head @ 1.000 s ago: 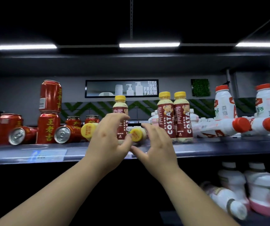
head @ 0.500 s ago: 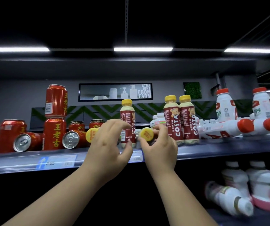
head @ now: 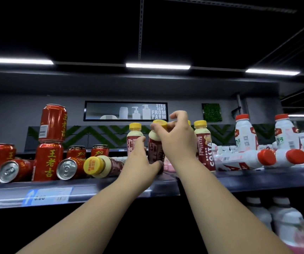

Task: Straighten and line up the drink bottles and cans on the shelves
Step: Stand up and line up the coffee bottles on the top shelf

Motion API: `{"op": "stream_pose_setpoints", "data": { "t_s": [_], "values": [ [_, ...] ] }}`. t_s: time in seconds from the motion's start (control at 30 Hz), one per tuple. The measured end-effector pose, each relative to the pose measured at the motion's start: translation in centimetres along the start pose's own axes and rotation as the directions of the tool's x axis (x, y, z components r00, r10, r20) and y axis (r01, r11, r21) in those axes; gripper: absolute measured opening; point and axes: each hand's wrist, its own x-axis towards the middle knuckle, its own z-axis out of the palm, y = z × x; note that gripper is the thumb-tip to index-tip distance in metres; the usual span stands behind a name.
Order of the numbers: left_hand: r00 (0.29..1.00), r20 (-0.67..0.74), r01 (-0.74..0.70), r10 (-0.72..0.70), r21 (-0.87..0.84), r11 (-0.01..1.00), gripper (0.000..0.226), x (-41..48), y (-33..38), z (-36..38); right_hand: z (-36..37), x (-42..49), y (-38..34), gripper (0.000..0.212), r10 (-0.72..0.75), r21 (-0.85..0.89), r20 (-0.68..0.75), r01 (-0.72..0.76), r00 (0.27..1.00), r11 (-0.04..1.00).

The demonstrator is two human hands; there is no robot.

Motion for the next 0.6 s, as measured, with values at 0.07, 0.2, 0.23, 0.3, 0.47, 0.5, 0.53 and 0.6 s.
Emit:
{"op": "stream_pose_setpoints", "data": {
  "t_s": [0.07, 0.2, 0.23, 0.3, 0.47, 0.5, 0.53, 0.6],
  "values": [
    [1.0, 0.012, 0.029, -0.028, -0.027, 0.999, 0.072, 0.8, 0.0, 1.1, -0.2, 1.0, 0.2, 0.049, 0.013, -0.013, 0.037, -0.013, 0.999, 1.0],
    [0.997, -0.01, 0.076, -0.075, 0.049, 0.996, 0.068, 1.7, 0.0, 2.8, -0.8, 2.2, 0.8, 0.05, 0.028, 0.016, 0.167, -0.031, 0.986, 0.999],
    [0.996, -0.024, 0.083, -0.082, 0.055, 0.995, 0.065, 1.8, 0.0, 3.1, -1.2, 2.3, 1.1, 0.052, 0.012, 0.034, 0.199, -0.019, 0.98, 0.999],
    [0.996, -0.033, 0.087, -0.085, 0.066, 0.994, 0.057, 1.9, 0.1, 3.7, -2.2, 2.1, 2.0, 0.055, -0.037, 0.04, 0.217, 0.029, 0.975, 0.999],
    [0.991, -0.004, 0.135, -0.135, 0.047, 0.99, 0.067, 2.5, 0.6, 4.8, -5.6, 0.0, 7.2, 0.048, -0.097, -0.049, 0.117, 0.103, 0.988, 0.993],
    [0.988, 0.0, 0.154, -0.155, 0.037, 0.987, 0.069, 2.8, 0.7, 5.1, -6.2, -0.4, 8.6, 0.049, -0.081, -0.079, 0.122, 0.091, 0.989, 0.993],
    [0.985, 0.004, 0.17, -0.17, 0.027, 0.985, 0.071, 2.9, 0.8, 5.3, -6.7, -0.8, 9.9, 0.053, -0.065, -0.112, 0.13, 0.08, 0.989, 0.991],
    [0.98, 0.009, 0.196, -0.196, -0.004, 0.981, 0.073, 3.2, 0.9, 5.8, -7.5, -1.3, 12.3, 0.062, -0.024, -0.161, 0.148, 0.048, 0.989, 0.986]
  ]
}}
